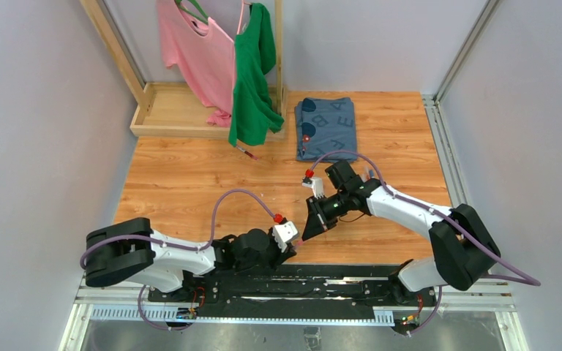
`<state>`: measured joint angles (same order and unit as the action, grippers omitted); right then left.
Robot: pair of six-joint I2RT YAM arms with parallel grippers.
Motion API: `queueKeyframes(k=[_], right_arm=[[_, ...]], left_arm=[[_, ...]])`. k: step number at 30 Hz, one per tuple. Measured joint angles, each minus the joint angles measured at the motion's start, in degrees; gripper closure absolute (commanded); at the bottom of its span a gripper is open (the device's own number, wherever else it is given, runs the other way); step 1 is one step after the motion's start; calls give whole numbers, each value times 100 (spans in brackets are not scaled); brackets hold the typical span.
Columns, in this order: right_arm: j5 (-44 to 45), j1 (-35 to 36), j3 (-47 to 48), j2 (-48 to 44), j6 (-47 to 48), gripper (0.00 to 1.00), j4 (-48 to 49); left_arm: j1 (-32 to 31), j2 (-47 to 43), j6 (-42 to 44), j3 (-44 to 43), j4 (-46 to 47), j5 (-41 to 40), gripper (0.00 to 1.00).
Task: Insert the pens into the pen caps
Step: Insert the pen cap onto the pen.
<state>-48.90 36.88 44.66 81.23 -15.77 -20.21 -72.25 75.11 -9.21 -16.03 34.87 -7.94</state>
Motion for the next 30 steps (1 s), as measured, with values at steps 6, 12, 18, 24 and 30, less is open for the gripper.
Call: queueKeyframes(k=[6,12,18,24,30], right_arm=[[-136,-2,-24,35,-2,99,15],[-212,-2,-24,39,0,99,-15],[-254,-2,-35,50,-2,100,-13],[-319,-2,-105,79,-13,99,52],[-356,-4,-166,79,-70,99,133]], left_arm=[[0,-98,109,0,-118,79,100],[0,-105,168,0,-118,142,100],[-24,-116,238,0,-122,149,100],[-37,-116,297,0,-164,168,100],[-59,-111,295,0,-168,166,100]])
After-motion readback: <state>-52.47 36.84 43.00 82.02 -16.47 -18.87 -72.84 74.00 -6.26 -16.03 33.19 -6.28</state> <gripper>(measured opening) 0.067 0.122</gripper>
